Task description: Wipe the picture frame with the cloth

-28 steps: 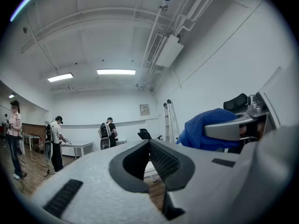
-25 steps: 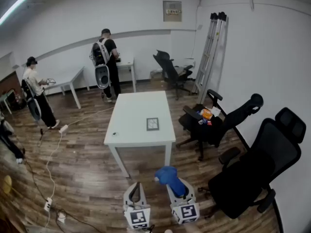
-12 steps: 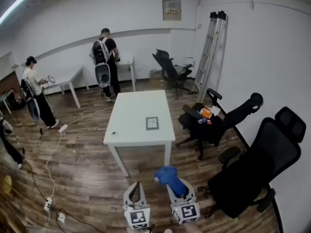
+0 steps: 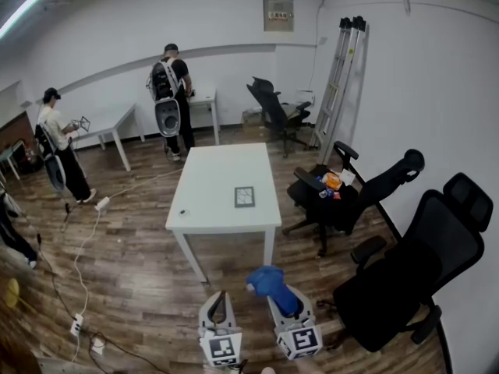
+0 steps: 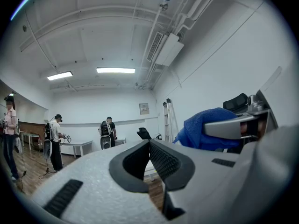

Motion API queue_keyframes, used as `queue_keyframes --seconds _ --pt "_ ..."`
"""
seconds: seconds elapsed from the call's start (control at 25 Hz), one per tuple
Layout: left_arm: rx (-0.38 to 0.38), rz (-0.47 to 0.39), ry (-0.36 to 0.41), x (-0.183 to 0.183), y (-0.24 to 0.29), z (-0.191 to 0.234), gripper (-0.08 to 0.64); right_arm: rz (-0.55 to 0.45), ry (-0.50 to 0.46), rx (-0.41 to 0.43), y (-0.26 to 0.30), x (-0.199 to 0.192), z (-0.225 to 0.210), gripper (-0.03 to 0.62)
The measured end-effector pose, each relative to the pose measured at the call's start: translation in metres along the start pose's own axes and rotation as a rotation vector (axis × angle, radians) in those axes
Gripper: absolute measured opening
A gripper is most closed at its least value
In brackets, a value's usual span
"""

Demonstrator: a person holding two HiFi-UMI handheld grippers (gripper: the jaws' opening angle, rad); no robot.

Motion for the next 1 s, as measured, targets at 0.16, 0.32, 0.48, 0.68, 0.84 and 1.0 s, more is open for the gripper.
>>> queue_keyframes --seconds 0.16,0.32,0.48,0.68,0.84,1.0 --pt "0.002 -0.003 -0.009 0.001 0.006 -0.006 0.003 -0.002 -0.007 0.006 0.002 -0.001 -0.007 0.164" --pt "0.013 -0.001 -0.026 0.002 0.013 -0.013 0.002 0.009 -0.022 0.015 0.005 -0.004 -0.018 0.164" --pt "0.027 0.009 -0.026 0.0 0.023 -0.018 0.002 0.005 -0.013 0.025 0.013 -0.006 -0.029 0.164" --pt "0.035 0.01 -0.036 -0.001 0.04 -0.013 0.002 0.014 -0.013 0.032 0.029 -0.009 -0.037 0.164" --pt "0.029 0.032 -0.023 -0.003 0.062 -0.002 0.003 0.02 -0.016 0.019 0.051 -0.011 -0.044 0.164" --pt "0.006 0.006 -0.032 -0.005 0.098 0.012 0.003 0.018 -0.014 -0.005 0.084 -0.012 -0.051 0.164"
Point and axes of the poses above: the fingertips, and each gripper's own axes: y forward along the fingers, z to its left, x out of its top, the point moved 5 cm from there along -y, backward along the fingers, and after that the axes turned 14 degrees about z, right-handed, at the moved point
